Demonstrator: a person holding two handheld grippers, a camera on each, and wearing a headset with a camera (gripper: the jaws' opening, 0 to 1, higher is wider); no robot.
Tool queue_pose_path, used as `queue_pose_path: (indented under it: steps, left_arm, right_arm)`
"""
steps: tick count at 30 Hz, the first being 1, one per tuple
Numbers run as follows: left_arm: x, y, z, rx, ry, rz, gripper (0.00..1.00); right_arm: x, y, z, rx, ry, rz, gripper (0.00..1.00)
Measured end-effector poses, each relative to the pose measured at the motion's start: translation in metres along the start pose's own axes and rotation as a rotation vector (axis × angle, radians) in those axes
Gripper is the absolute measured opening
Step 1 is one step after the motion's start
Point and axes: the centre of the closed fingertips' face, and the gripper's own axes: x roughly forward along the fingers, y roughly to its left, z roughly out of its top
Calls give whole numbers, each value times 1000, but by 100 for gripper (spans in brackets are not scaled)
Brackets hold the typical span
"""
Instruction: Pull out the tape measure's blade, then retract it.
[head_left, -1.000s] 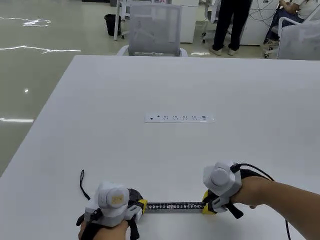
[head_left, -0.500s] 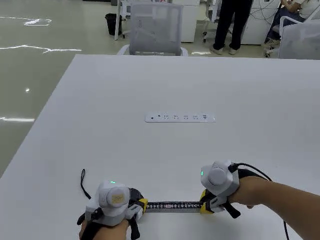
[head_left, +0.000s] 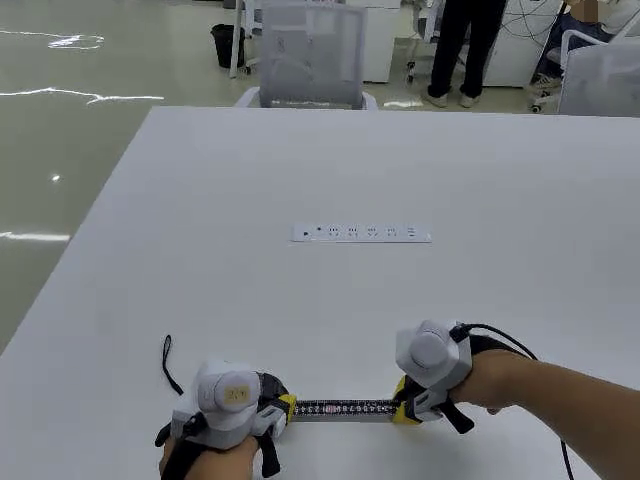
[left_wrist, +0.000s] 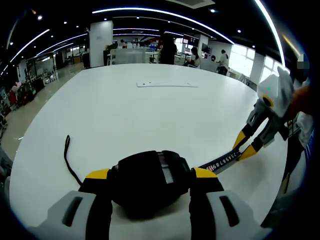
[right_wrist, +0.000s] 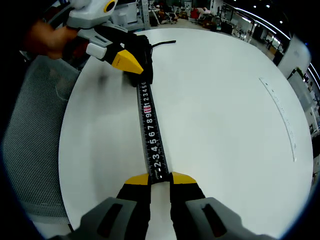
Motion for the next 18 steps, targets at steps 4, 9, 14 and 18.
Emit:
queue_pose_path:
  steps: [4,9,14,18]
  left_arm:
    - [0,0,0,1,-1,0,58]
    - [0,0,0,0,0,0,58]
    - [0,0,0,0,-1,-1,58]
    - [0,0,0,0,-1,-2,58]
  right_arm:
    - [1,0,2,-1,-5,1,13]
    - [3,-1,4,-3,-5,3,13]
    - [4,-1,5,-2,-6,4,13]
    - [5,0,7,-3,-10,5,13]
